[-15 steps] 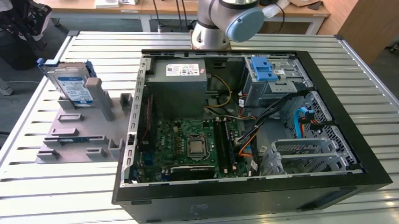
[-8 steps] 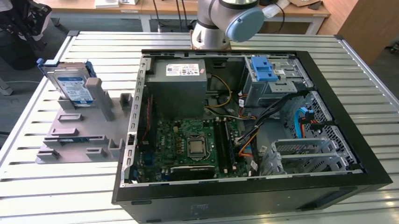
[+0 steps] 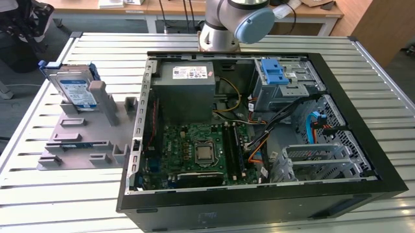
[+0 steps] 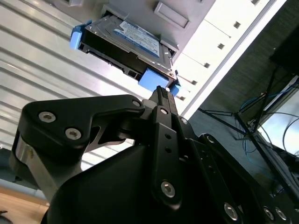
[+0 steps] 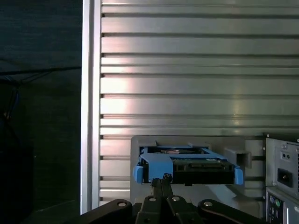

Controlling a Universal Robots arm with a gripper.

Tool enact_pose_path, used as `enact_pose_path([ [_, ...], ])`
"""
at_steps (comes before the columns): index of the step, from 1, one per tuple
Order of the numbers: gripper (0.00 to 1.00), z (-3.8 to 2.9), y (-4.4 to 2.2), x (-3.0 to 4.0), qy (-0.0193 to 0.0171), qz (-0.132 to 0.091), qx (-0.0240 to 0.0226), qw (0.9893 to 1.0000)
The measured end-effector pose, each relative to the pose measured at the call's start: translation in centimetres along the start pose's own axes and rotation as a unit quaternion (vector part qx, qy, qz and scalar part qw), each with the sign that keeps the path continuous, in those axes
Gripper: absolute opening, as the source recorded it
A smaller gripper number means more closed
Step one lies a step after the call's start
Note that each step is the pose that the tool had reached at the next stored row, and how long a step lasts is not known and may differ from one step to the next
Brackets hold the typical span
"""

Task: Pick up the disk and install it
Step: 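Pick up the disk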

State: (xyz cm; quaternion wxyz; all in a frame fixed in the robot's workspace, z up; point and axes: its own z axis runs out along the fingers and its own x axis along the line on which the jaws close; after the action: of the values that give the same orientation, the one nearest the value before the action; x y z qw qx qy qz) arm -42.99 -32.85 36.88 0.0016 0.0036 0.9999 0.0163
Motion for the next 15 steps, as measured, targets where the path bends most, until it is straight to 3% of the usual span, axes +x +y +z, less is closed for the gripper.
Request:
enact_pose_path([
  [4, 0.11, 0.0, 0.0, 0.0, 0.0009, -0.028, -0.0001, 0.9996],
  [15, 0.11, 0.01, 0.0, 0.0, 0.001, -0.033, -0.0001, 0.9995],
])
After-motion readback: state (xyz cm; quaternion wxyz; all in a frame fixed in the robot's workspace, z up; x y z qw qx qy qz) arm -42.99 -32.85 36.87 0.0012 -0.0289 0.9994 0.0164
